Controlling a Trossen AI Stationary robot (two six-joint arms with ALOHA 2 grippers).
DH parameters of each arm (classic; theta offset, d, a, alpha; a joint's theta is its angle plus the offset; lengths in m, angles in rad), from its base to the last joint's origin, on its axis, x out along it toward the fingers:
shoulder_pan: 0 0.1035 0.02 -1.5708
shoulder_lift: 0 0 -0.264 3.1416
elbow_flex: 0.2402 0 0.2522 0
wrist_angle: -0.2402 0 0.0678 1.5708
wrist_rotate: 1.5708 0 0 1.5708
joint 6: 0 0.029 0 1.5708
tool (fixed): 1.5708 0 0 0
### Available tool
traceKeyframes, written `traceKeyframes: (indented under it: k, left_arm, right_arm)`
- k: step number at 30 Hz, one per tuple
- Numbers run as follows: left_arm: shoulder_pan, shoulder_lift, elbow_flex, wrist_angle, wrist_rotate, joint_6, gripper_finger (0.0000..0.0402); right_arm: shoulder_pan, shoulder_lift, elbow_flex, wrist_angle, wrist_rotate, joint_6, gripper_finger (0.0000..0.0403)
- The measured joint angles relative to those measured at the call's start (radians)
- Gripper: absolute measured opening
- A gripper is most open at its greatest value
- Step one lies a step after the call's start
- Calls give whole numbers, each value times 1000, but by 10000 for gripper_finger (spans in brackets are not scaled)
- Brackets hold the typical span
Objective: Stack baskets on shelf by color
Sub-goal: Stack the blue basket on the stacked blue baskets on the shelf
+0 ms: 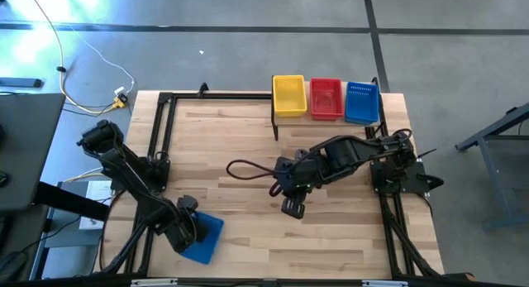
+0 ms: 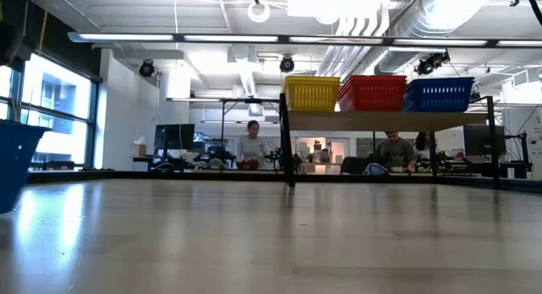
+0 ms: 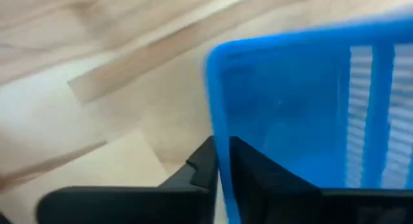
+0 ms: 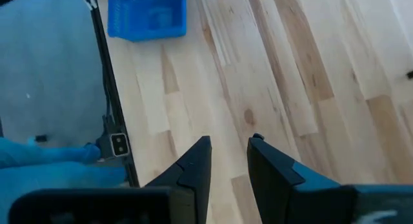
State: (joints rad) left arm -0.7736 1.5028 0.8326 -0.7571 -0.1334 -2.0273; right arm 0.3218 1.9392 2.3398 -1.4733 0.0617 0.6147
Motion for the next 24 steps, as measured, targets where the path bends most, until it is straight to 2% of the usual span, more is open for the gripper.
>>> traceKeyframes:
  k: [3, 11, 17, 24]
  left_arm:
    - [23, 0, 0, 0, -6, 0, 6]
    - [149, -16, 17, 0, -19, 8, 4]
    - [283, -29, 70, 3, -100, 116, 4]
    - [441, -29, 171, 6, -122, 317, 2]
  right_arm:
    - [0, 0, 0, 0, 0, -56, 87]
    - [0, 0, 0, 40, -27, -313, 87]
    - [0, 0, 0, 69, -67, -488, 87]
    - [0, 0, 0, 101, -52, -652, 96]
